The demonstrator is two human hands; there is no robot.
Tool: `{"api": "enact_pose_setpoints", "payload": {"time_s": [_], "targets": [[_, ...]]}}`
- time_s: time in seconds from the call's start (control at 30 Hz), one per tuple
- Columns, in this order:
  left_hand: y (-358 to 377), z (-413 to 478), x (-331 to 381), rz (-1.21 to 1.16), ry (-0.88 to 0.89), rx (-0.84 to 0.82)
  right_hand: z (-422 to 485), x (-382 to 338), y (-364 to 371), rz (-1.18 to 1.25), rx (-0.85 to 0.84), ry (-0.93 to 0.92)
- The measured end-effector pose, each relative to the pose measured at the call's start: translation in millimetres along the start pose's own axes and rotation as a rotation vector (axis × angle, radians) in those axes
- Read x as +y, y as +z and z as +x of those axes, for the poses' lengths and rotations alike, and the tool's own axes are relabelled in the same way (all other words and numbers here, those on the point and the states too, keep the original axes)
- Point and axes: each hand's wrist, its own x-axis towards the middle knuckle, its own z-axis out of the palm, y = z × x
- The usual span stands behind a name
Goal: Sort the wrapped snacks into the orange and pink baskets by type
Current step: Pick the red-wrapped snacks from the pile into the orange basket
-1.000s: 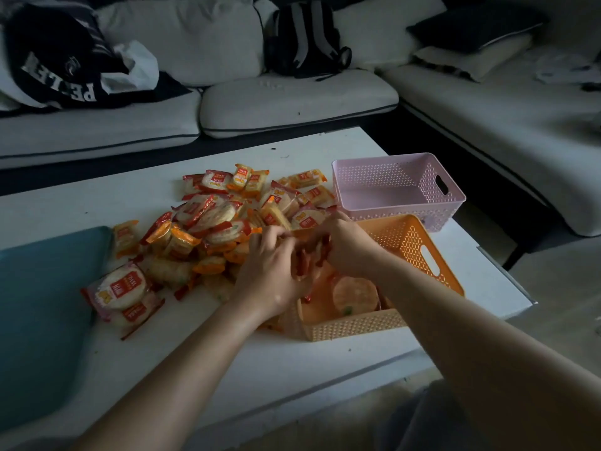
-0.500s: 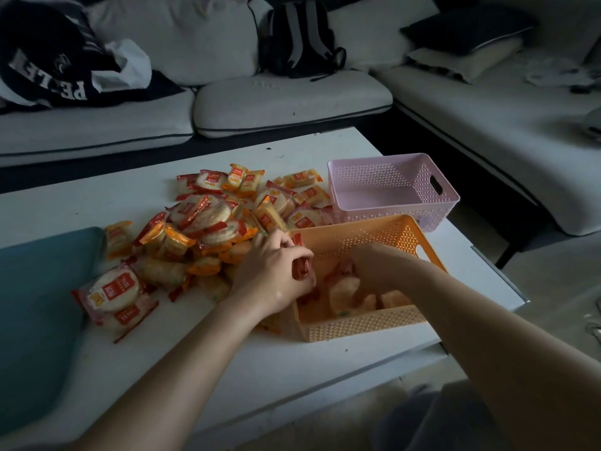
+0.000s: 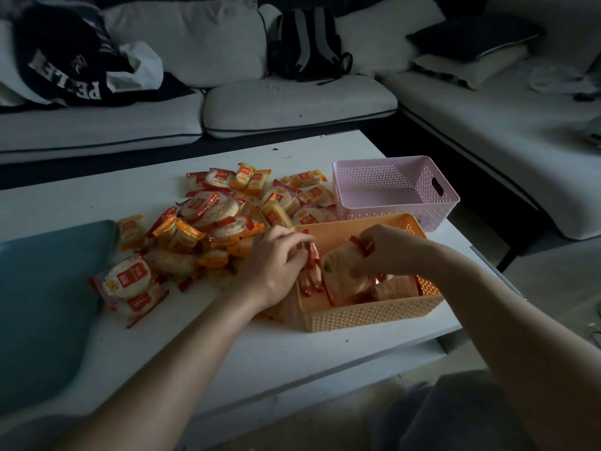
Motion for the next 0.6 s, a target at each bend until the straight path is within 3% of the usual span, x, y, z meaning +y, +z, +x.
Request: {"api": "enact_pose_setpoints", "payload": {"time_s": [0.17, 0.43, 0.6], "targets": [[0, -8, -5, 0.141, 0.099, -0.046, -7, -20, 23, -0.053, -0.031, -0.088], [4, -12, -7, 0.160, 0.161, -0.163, 4, -44, 46, -0.173, 0.101, 0.046], [1, -12, -1, 0.331, 0.177, -0.173, 21, -42, 54, -0.219, -0.023, 0.047]]}}
